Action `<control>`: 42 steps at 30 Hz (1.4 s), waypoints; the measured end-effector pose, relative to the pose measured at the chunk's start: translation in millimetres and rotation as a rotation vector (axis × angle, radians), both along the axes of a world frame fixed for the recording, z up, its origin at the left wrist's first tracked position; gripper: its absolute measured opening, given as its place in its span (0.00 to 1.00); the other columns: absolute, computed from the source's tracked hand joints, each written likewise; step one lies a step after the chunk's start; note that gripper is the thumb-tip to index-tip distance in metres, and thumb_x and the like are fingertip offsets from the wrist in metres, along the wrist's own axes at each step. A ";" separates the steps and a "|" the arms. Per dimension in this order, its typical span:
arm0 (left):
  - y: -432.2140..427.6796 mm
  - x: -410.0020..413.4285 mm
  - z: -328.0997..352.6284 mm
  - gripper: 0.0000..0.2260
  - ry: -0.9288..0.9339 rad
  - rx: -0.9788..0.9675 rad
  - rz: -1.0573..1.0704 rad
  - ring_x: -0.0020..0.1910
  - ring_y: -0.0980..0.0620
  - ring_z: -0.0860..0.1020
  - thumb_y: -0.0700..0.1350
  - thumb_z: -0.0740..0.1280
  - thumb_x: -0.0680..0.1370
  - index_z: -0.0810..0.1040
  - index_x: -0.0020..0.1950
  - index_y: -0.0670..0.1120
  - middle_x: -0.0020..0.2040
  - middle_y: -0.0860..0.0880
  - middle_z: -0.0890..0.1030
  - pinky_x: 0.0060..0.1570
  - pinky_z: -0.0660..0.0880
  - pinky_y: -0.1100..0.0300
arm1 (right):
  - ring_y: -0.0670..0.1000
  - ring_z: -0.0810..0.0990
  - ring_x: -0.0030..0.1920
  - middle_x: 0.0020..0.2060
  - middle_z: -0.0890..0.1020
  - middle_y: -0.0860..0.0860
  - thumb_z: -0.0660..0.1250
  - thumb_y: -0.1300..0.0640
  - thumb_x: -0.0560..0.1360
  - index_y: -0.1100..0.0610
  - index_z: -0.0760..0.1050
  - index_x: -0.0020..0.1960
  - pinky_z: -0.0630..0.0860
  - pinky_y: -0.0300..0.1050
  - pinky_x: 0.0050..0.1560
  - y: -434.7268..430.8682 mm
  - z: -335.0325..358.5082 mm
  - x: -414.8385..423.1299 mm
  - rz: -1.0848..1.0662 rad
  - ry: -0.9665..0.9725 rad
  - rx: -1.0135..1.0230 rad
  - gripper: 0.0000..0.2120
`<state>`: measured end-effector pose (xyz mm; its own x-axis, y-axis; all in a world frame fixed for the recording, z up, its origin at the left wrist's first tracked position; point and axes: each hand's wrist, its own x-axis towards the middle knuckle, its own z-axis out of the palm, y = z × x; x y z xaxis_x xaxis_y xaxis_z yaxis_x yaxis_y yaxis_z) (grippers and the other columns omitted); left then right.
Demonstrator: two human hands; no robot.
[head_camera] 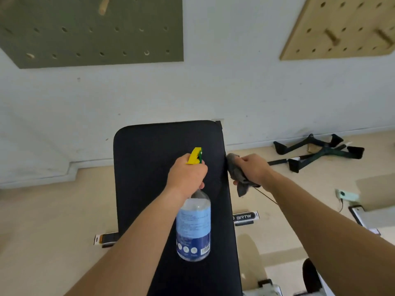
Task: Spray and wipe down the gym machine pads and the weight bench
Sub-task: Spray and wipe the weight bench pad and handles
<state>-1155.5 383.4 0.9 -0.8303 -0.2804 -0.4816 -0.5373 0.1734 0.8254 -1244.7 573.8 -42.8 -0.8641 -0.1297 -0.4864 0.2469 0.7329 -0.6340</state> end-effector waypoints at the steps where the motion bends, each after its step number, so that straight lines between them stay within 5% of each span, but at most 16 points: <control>1: 3.6 1.2 0.6 0.07 -0.006 -0.003 -0.003 0.36 0.49 0.80 0.39 0.65 0.75 0.80 0.50 0.42 0.47 0.39 0.84 0.54 0.81 0.40 | 0.55 0.86 0.36 0.38 0.86 0.58 0.58 0.46 0.83 0.60 0.81 0.45 0.82 0.48 0.40 7.3 -0.6 8.2 -0.054 -0.021 -0.068 0.21; 3: 11.0 2.0 1.1 0.06 -0.005 -0.010 -0.003 0.35 0.49 0.80 0.39 0.65 0.75 0.80 0.49 0.42 0.41 0.43 0.82 0.54 0.82 0.40 | 0.54 0.86 0.36 0.38 0.86 0.57 0.58 0.47 0.83 0.58 0.81 0.48 0.83 0.52 0.45 17.0 -1.1 17.5 -0.160 0.011 -0.137 0.18; 7: 30.8 -1.6 7.1 0.04 0.011 -0.082 0.011 0.33 0.47 0.80 0.41 0.65 0.77 0.77 0.43 0.46 0.36 0.48 0.77 0.49 0.81 0.45 | 0.53 0.86 0.35 0.39 0.86 0.58 0.58 0.49 0.83 0.61 0.80 0.51 0.81 0.46 0.39 33.2 0.4 23.0 -0.255 0.017 -0.238 0.18; 15: 79.5 -22.2 13.2 0.05 0.019 -0.247 0.150 0.43 0.41 0.84 0.45 0.62 0.76 0.75 0.43 0.46 0.39 0.45 0.80 0.44 0.80 0.46 | 0.61 0.86 0.40 0.39 0.86 0.60 0.59 0.49 0.83 0.61 0.82 0.48 0.82 0.61 0.50 67.0 -19.8 -2.6 -0.247 -0.023 -0.366 0.19; 20: 110.7 -36.9 13.9 0.06 -0.017 -0.283 0.247 0.39 0.43 0.83 0.45 0.63 0.75 0.76 0.45 0.43 0.42 0.41 0.83 0.33 0.75 0.53 | 0.61 0.86 0.41 0.37 0.86 0.56 0.59 0.47 0.81 0.57 0.82 0.44 0.82 0.64 0.50 85.3 -25.3 -22.1 -0.198 -0.065 -0.404 0.18; 24: 122.4 -47.5 11.3 0.05 -0.044 -0.291 0.311 0.43 0.40 0.83 0.44 0.62 0.72 0.75 0.42 0.44 0.39 0.44 0.81 0.42 0.79 0.47 | 0.66 0.84 0.41 0.36 0.86 0.58 0.59 0.46 0.79 0.57 0.81 0.39 0.81 0.67 0.48 82.9 -21.0 -39.6 -0.169 -0.047 -0.468 0.20; 27: 126.5 -46.1 4.7 0.04 -0.049 -0.314 0.331 0.42 0.40 0.83 0.45 0.63 0.73 0.74 0.40 0.45 0.38 0.44 0.79 0.47 0.81 0.42 | 0.63 0.84 0.42 0.38 0.85 0.57 0.57 0.41 0.75 0.56 0.80 0.42 0.83 0.59 0.45 65.7 -13.7 -48.8 -0.144 0.029 -0.501 0.22; 30: 121.1 -35.0 0.0 0.05 -0.047 -0.325 0.345 0.43 0.39 0.83 0.46 0.64 0.73 0.75 0.42 0.44 0.39 0.42 0.80 0.49 0.81 0.39 | 0.52 0.80 0.39 0.38 0.82 0.50 0.57 0.47 0.82 0.53 0.79 0.51 0.79 0.48 0.40 28.3 -5.9 -60.5 -0.089 0.164 -0.552 0.15; 35: 97.7 -20.7 -0.1 0.05 0.011 -0.354 0.327 0.38 0.39 0.82 0.45 0.66 0.74 0.77 0.44 0.43 0.37 0.44 0.80 0.46 0.81 0.39 | 0.54 0.76 0.64 0.64 0.78 0.55 0.55 0.51 0.84 0.47 0.71 0.73 0.70 0.45 0.67 -57.1 -9.0 -82.1 0.160 0.437 -0.528 0.19; 37: 88.1 -16.8 0.3 0.04 0.039 -0.344 0.330 0.33 0.46 0.78 0.42 0.66 0.74 0.77 0.45 0.42 0.35 0.47 0.78 0.43 0.81 0.43 | 0.55 0.69 0.71 0.74 0.67 0.55 0.55 0.53 0.84 0.48 0.67 0.76 0.68 0.48 0.70 -72.2 -23.7 -72.4 0.203 0.571 -0.393 0.20; 42: 72.2 -4.3 -1.6 0.04 0.035 -0.292 0.335 0.30 0.51 0.75 0.40 0.67 0.75 0.78 0.48 0.40 0.33 0.48 0.76 0.38 0.81 0.48 | 0.55 0.63 0.77 0.79 0.58 0.55 0.60 0.59 0.82 0.47 0.67 0.76 0.74 0.51 0.67 -48.1 -88.2 24.9 0.062 0.768 -0.415 0.23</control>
<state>-1159.8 455.7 -0.7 -0.6848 -0.6568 -0.3156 -0.5761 0.2229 0.7864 -1219.8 525.7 -131.0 -0.9190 -0.2245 0.3241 -0.3904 0.4038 -0.8274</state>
